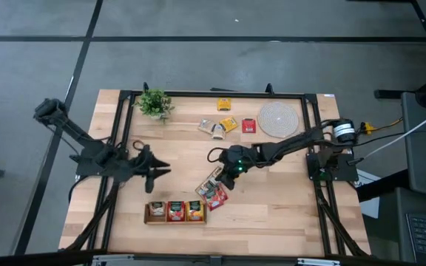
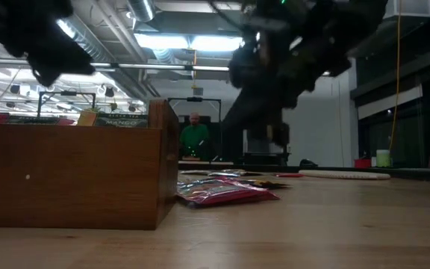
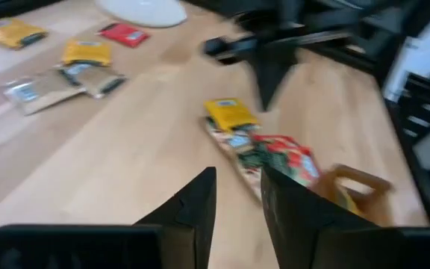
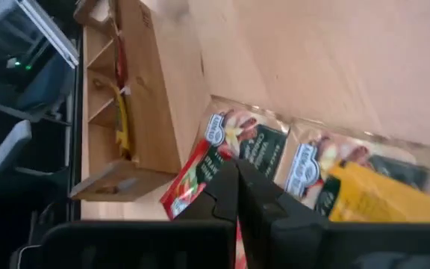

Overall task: Pick & Place Tea
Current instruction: Move the yellow tea bag to the top of the table

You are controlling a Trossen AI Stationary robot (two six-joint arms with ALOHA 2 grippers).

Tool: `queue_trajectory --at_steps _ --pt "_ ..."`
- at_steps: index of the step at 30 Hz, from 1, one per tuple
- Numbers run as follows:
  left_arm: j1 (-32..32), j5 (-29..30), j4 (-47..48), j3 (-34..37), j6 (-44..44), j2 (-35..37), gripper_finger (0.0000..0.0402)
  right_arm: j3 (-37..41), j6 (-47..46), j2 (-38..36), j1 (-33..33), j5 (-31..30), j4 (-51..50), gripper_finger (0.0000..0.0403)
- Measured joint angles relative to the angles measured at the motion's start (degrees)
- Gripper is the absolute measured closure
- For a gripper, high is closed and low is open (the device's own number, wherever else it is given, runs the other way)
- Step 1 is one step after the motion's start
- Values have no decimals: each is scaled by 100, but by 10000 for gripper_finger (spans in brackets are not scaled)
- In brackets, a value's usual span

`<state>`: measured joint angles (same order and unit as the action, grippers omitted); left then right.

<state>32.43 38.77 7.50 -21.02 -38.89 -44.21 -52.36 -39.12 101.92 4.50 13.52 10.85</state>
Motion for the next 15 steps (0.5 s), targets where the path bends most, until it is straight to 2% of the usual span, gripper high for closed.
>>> queue_trajectory --at_steps 4,8,15 --pt "-805 -592 0 0 -57 -96 299 -9 -356 -368 170 -460 -895 399" --pt "-1464 -1096 -4 0 127 -279 301 -5 -832 -405 291 -816 -1779 399" --pt "-2404 -1667 -578 -3 546 -877 304 0 -983 -335 226 -1236 -2057 400"
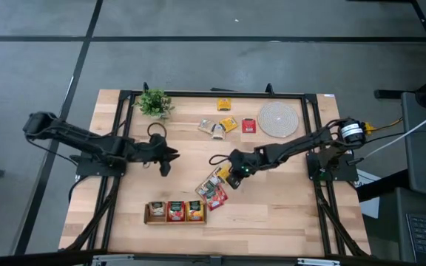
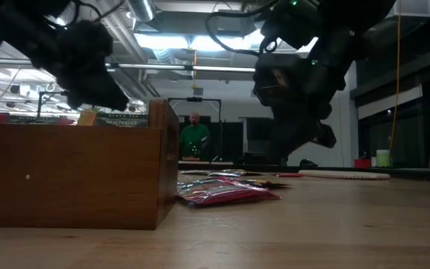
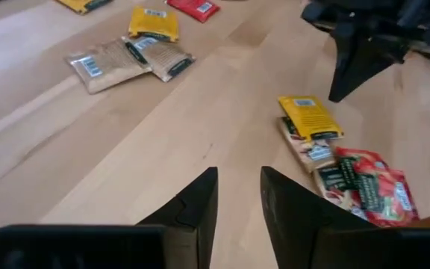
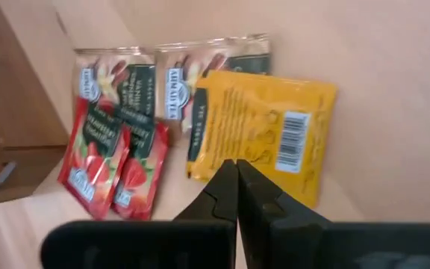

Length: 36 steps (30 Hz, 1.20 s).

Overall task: Pick & Place Tea
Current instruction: Move the yellow tea bag to the top of the table

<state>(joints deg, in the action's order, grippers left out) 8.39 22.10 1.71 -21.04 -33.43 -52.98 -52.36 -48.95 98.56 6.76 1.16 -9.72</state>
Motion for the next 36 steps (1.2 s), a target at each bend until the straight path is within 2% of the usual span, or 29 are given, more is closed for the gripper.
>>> queue_trajectory --at_steps 6,13,18,23,30,34,36 --pt "-479 -932 -1040 -2 440 -794 304 0 248 45 -179 -26 -87 401" --pt "-810 -1264 -1921 0 662 -1551 304 -13 269 469 -308 131 -56 401" --pt "-1073 -1793 -2392 -2 646 -1916 304 -42 270 734 -498 130 71 401" --pt "-1264 -2180 -2629 0 566 -2209 304 -40 483 769 -832 -385 121 401" --pt "-1387 -2329 -2780 -24 419 -2629 302 -3 1014 813 -1299 -629 823 401" --pt "-1413 -2332 -2947 -24 419 -2840 303 15 1463 837 -1531 -1465 1048 401" --pt "-1417 -2333 -3039 -26 419 -2903 304 20 1500 839 -1609 -1678 1121 401"
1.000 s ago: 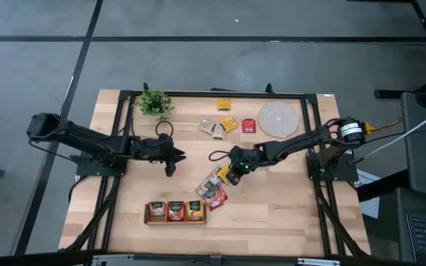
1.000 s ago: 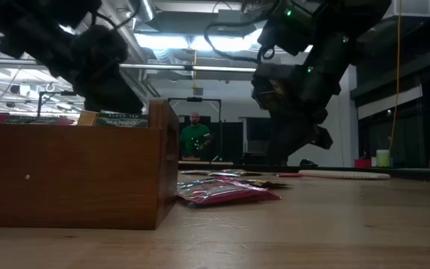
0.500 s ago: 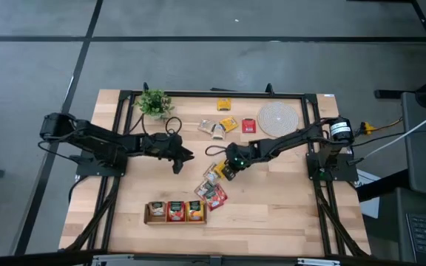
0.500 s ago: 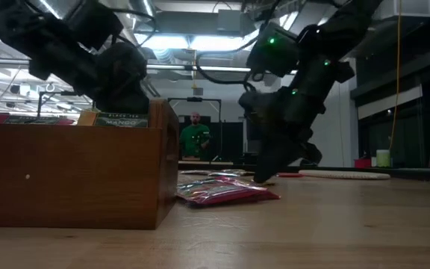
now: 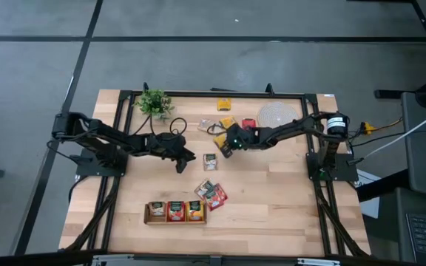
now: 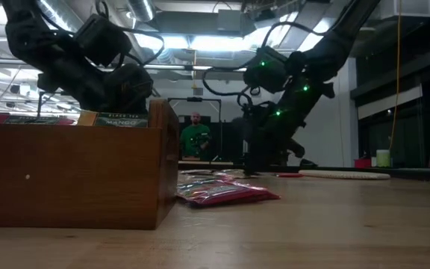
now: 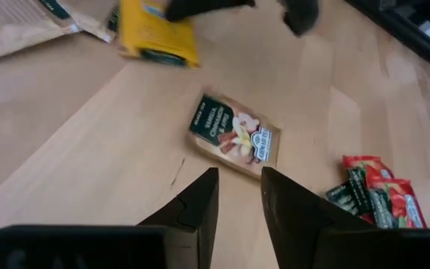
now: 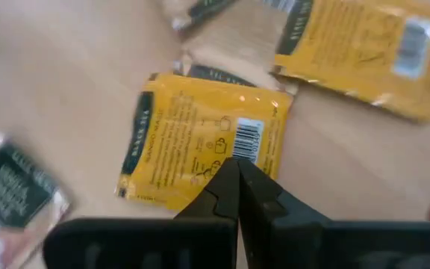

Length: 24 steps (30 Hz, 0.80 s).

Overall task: Pick & Place Tea
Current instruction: Move the yellow tea bag to the top of the table, then put the brown tea bag into the left section of the wooden organizer

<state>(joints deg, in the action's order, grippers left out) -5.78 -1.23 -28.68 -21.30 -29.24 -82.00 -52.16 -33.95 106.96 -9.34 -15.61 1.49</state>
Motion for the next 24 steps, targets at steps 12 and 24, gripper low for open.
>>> queue_trajectory --at_steps 12,24 --pt "0 13 15 0 51 -1 302 -7 -252 -11 516 1532 1317 400" --pt "0 359 -35 0 51 -1 302 -22 -809 132 852 1725 1081 400"
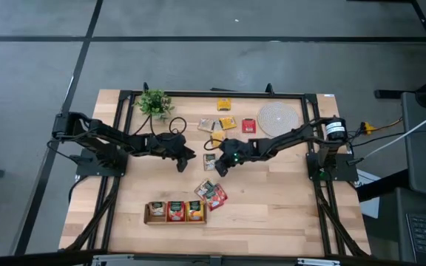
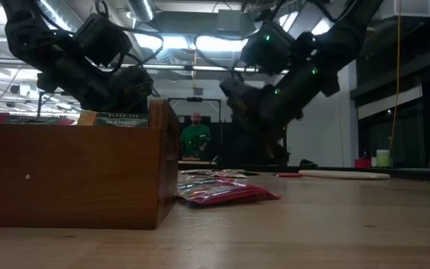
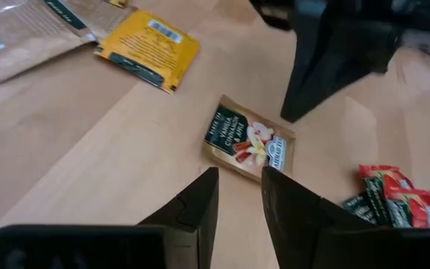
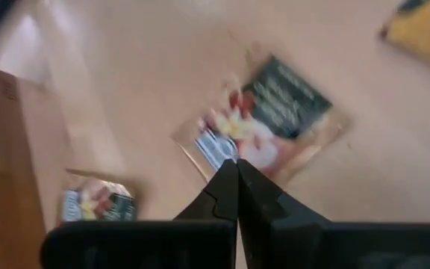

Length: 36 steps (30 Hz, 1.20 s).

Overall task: Pick & Place Tea
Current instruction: Put the brown tea bag into the left section of the wooden organizer

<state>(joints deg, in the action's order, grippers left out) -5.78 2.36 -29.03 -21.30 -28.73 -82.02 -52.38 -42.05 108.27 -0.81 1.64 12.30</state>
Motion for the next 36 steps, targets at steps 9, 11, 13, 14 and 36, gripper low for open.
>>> queue_trajectory --at_steps 9,11,13,14,36 --pt "0 156 -343 2 -48 2 302 -56 -371 657 25 565 58 400" --pt "0 154 -357 2 -52 2 302 -56 -369 671 26 456 59 400" --pt "-12 65 -351 2 -134 2 302 -56 -308 656 30 360 69 400" --pt "-31 -25 -341 2 -209 2 302 -54 -272 655 30 358 86 400" --pt "-570 -1066 359 2 -1274 -7 221 -362 663 697 25 228 19 400"
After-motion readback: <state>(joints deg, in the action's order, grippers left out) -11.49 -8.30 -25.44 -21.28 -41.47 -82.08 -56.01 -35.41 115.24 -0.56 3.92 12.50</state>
